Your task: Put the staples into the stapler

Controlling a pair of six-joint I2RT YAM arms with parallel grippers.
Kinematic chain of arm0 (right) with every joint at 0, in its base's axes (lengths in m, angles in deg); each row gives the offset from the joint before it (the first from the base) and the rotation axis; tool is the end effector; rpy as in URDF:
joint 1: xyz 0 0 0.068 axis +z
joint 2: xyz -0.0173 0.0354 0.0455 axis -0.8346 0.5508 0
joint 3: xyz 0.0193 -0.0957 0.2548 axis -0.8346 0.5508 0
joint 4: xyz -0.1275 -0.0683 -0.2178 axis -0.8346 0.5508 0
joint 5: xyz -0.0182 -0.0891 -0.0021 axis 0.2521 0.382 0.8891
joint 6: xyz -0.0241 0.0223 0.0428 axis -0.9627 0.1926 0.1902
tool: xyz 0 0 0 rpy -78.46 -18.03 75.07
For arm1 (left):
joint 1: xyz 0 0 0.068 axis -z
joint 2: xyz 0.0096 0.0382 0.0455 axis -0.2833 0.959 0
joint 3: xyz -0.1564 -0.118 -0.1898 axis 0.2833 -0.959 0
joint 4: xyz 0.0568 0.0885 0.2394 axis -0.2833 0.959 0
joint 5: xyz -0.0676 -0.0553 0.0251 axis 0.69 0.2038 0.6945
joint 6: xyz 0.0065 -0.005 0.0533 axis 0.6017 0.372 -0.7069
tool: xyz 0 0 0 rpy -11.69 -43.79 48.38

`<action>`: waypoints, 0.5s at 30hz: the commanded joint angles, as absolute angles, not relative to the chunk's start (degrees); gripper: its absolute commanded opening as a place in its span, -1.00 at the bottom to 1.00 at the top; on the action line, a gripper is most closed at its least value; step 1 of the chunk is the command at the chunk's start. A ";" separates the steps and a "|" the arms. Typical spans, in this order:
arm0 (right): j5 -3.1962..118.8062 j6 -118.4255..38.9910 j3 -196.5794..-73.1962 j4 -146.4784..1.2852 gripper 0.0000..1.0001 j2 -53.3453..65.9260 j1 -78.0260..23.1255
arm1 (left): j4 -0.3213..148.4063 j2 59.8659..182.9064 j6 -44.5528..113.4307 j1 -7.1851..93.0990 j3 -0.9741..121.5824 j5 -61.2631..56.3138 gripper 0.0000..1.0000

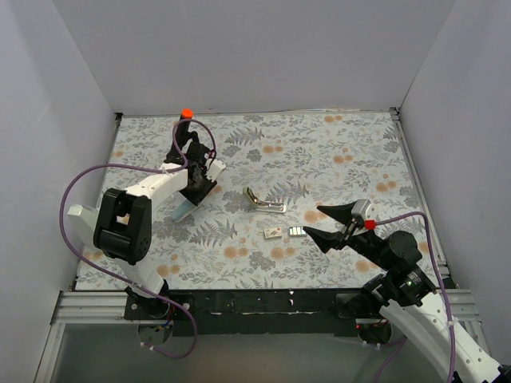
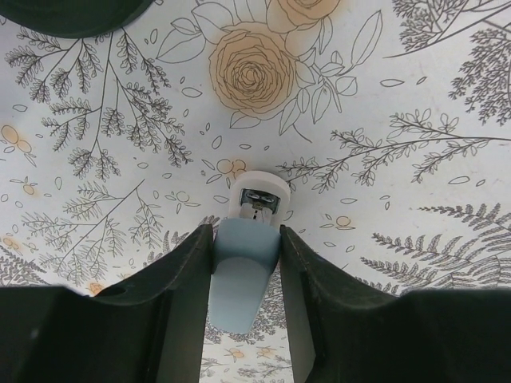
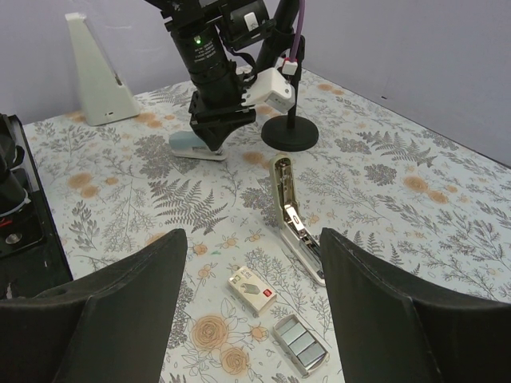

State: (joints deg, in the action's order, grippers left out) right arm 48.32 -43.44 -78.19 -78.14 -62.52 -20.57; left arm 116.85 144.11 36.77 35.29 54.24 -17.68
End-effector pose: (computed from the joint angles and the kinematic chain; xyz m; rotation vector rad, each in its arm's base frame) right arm 0.0782 0.0698 0.2794 -0.6431 1.2668 0.7715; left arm 0.3131 -0.1023 0.1914 0.0951 2.8170 0.0433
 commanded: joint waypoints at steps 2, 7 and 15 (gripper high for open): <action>47.61 -43.02 -78.59 -81.01 0.50 -61.96 -20.63 | 118.77 140.82 38.33 35.09 57.83 -15.13 -1.00; 46.29 -43.10 -79.64 -80.84 0.50 -60.38 -20.63 | 119.56 135.12 41.22 35.09 59.41 -12.06 -1.00; 39.00 -45.03 -83.59 -79.61 0.54 -52.39 -20.63 | 116.50 123.78 43.78 35.09 57.40 -5.73 -1.00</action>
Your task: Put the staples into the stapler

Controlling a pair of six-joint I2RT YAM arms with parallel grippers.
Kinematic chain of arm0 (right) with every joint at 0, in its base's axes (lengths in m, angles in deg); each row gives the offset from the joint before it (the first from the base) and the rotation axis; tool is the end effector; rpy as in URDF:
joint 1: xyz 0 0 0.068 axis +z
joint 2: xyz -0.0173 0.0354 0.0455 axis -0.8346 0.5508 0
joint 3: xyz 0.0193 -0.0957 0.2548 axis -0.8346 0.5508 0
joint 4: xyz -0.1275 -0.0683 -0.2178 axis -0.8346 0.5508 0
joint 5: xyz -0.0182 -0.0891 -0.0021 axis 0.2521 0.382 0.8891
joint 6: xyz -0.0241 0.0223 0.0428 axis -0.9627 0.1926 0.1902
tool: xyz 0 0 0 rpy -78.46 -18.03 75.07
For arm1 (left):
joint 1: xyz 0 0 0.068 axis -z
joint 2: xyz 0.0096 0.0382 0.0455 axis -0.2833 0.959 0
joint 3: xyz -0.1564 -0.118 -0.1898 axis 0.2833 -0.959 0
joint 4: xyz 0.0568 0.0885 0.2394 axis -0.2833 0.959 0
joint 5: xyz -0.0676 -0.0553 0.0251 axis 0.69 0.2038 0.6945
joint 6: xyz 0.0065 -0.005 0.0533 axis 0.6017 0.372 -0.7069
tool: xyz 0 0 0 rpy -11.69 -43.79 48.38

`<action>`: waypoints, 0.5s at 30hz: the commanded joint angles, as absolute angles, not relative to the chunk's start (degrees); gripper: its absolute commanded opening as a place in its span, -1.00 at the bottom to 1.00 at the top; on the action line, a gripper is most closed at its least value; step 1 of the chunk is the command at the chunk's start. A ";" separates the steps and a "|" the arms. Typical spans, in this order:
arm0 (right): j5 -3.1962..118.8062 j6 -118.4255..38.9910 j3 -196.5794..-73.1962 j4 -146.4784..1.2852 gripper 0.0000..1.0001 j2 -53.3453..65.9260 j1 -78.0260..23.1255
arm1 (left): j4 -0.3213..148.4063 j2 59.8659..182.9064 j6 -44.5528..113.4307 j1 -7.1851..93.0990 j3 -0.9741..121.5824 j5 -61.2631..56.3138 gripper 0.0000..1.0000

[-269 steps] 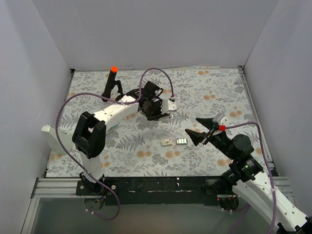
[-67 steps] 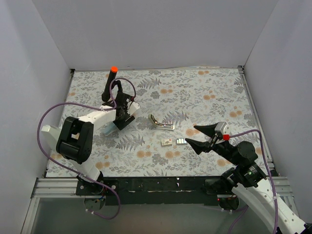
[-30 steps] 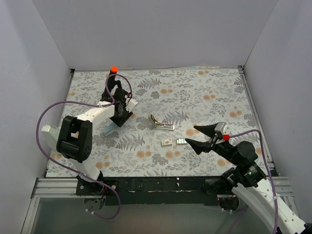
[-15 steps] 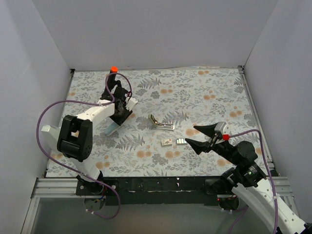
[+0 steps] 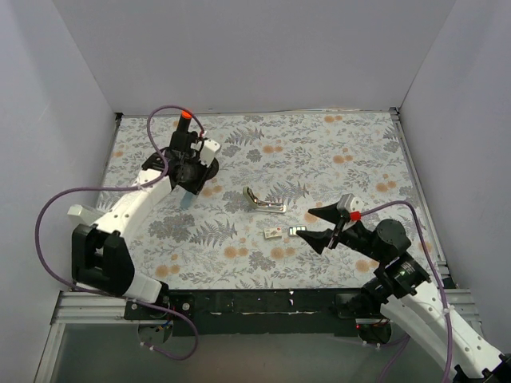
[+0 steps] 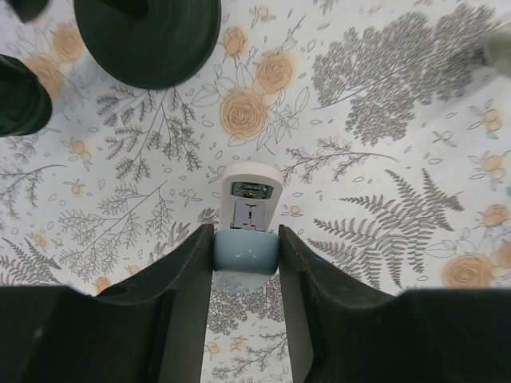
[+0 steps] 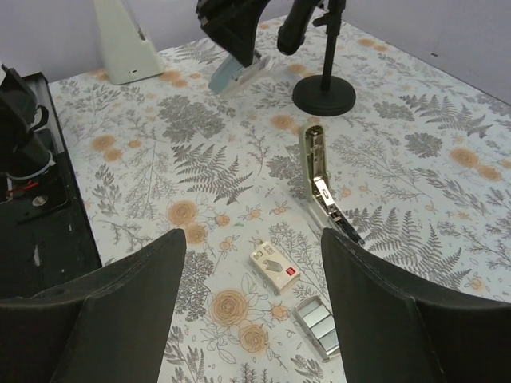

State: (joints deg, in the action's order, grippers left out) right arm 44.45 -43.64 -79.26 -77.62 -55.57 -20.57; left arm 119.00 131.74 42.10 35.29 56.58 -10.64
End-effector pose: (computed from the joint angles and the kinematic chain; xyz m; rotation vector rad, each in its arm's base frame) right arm 0.0910 0.0819 0.2735 -0.7239 1.3599 0.8144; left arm 0.2904 -0.0991 0.2661 -0.0087 2.6405 -0.2316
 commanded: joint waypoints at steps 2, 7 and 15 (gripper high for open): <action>37.06 -45.04 -84.39 -80.40 0.54 -50.37 -20.63 | 114.39 119.75 43.17 35.00 55.11 -2.67 -1.00; 30.67 -44.60 -88.51 -81.10 0.51 -44.39 -20.63 | 110.17 112.08 41.49 35.18 50.81 13.73 -1.00; 21.07 -45.30 -93.79 -88.83 0.50 -31.12 -19.75 | 107.79 106.63 39.91 36.32 48.69 36.09 -1.00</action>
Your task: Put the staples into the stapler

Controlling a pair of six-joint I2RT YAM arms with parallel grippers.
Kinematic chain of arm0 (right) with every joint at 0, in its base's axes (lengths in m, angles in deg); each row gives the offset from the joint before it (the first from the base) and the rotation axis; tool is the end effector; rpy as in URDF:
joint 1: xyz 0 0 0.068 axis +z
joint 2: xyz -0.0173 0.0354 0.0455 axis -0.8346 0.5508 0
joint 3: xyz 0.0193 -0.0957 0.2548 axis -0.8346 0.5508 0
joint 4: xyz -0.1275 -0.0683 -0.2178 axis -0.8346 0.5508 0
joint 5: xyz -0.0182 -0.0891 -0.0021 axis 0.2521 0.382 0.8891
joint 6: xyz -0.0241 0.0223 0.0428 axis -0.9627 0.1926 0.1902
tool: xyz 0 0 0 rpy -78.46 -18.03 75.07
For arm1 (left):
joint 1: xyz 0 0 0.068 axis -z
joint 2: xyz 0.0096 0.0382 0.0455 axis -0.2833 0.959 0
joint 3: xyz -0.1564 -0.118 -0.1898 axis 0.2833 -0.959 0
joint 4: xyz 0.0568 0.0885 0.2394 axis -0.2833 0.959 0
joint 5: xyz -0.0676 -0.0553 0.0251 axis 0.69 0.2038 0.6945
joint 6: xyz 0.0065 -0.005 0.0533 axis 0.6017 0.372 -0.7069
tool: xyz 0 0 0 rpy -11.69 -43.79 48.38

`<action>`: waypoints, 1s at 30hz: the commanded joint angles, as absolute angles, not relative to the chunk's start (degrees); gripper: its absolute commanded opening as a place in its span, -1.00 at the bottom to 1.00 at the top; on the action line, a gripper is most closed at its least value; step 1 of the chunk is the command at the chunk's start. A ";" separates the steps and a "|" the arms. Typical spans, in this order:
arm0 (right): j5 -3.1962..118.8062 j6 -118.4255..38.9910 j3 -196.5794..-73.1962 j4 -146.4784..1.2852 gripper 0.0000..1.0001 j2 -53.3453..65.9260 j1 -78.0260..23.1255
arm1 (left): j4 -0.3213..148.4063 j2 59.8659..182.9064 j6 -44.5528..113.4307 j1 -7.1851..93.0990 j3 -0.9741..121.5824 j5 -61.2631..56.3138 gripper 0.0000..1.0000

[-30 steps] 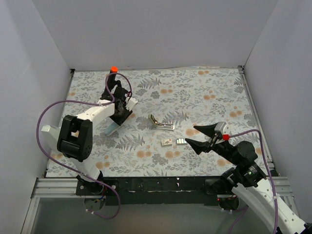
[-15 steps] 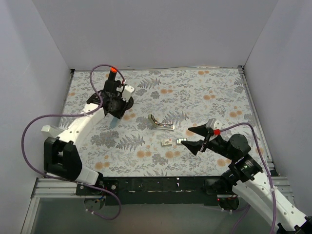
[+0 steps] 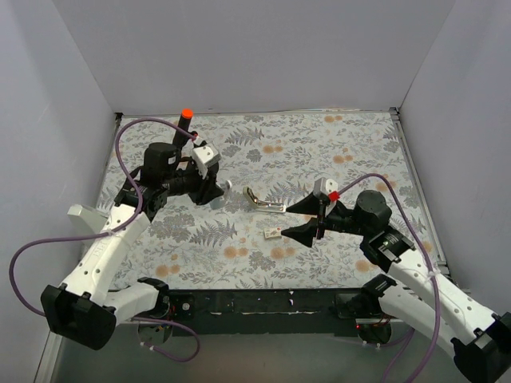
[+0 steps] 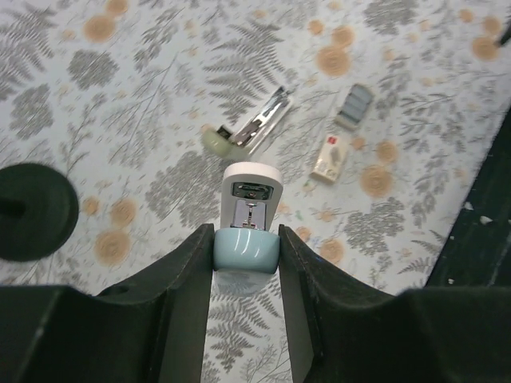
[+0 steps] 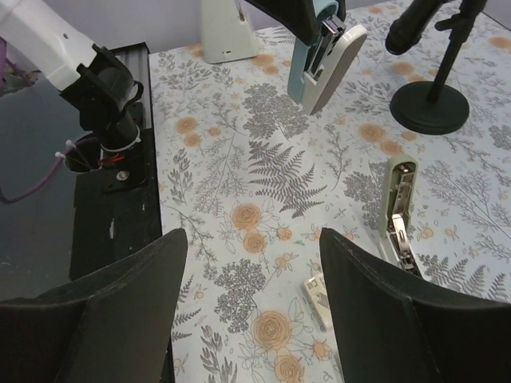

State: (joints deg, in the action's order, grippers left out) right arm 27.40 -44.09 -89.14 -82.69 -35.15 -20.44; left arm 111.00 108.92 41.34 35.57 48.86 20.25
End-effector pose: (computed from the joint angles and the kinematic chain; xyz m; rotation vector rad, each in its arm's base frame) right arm 0.1247 0.1183 0.2991 -0.9792 1.3583 1.0362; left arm 0.2118 -0.0928 0.3361 0.3240 2.2551 -0.9544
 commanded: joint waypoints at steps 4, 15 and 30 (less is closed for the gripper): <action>20.88 -46.44 -98.09 -89.72 0.50 -26.02 -17.39 | 105.51 104.96 40.26 37.72 48.69 43.13 -1.00; 27.91 -51.19 -107.59 -88.75 0.50 -14.94 -11.31 | 102.43 105.22 42.28 43.35 50.62 47.10 -1.00; 27.48 -54.18 -112.69 -83.65 0.20 -11.24 -10.61 | 102.25 107.24 42.81 48.10 53.00 43.32 -1.00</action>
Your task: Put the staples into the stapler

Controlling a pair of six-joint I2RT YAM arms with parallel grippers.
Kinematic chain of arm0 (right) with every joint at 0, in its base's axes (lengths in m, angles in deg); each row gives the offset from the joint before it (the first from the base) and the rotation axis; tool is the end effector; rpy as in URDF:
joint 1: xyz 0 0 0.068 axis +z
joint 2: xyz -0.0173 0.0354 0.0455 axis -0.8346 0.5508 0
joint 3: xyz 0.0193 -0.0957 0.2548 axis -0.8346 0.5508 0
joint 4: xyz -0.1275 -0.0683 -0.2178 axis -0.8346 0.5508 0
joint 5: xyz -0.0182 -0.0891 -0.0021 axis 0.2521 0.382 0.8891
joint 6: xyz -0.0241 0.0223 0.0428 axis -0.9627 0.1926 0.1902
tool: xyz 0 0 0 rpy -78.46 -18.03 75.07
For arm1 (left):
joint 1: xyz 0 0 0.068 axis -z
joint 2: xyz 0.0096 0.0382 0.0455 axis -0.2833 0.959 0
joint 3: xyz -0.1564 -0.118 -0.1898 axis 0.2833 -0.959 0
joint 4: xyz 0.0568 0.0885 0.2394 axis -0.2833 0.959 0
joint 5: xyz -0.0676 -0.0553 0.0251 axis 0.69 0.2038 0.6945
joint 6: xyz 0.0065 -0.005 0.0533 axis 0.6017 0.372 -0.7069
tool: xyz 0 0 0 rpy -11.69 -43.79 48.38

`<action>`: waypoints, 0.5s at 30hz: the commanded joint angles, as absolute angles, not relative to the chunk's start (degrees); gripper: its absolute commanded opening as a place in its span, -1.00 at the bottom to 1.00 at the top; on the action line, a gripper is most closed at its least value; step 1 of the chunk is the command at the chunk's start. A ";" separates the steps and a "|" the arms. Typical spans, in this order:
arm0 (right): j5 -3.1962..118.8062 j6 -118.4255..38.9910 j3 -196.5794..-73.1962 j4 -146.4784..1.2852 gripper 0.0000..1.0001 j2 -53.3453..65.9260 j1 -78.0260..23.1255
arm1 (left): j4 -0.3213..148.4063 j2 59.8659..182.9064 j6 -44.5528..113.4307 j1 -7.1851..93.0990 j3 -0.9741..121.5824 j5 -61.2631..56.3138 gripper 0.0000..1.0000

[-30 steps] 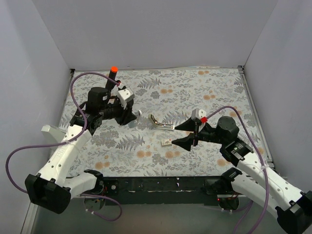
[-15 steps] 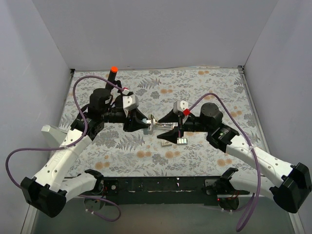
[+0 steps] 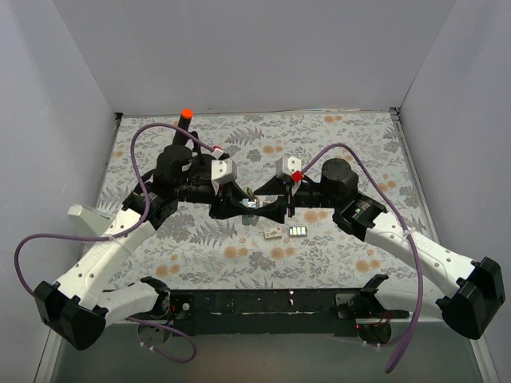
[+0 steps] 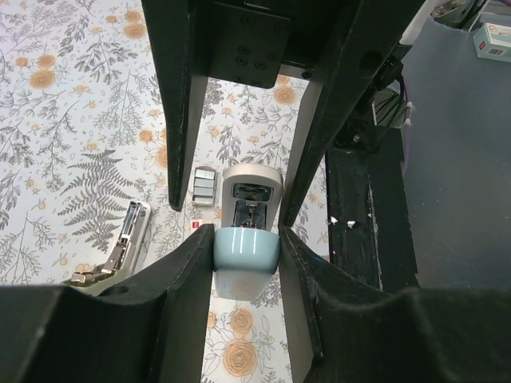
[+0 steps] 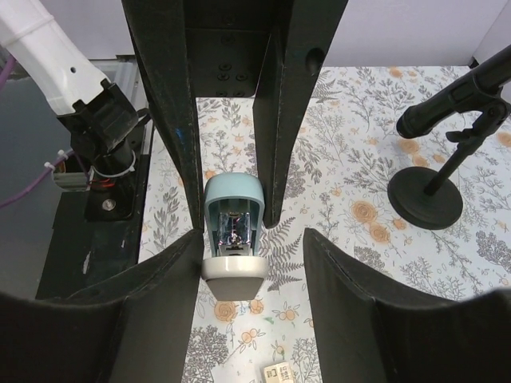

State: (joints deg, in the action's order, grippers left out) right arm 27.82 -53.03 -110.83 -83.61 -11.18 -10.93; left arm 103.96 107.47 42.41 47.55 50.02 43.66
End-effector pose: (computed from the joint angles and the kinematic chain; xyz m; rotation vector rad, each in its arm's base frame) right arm 0.1642 0.1990 0.3547 -1.1869 1.2122 1.0414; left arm 0.1757 -0.1399 0.3636 0.8510 1.9933 -1.4989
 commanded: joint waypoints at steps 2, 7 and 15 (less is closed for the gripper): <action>27.30 -54.27 -112.43 -83.04 0.16 -11.68 -10.61 | 102.34 107.42 42.81 48.10 53.35 42.97 -1.00; 27.39 -54.62 -111.64 -82.16 -0.04 -12.48 -10.61 | 102.34 107.42 42.72 48.10 53.26 43.14 -1.00; 28.70 -54.71 -110.32 -82.16 -0.69 -14.49 -10.61 | 102.34 106.45 42.20 48.10 52.47 42.27 -1.00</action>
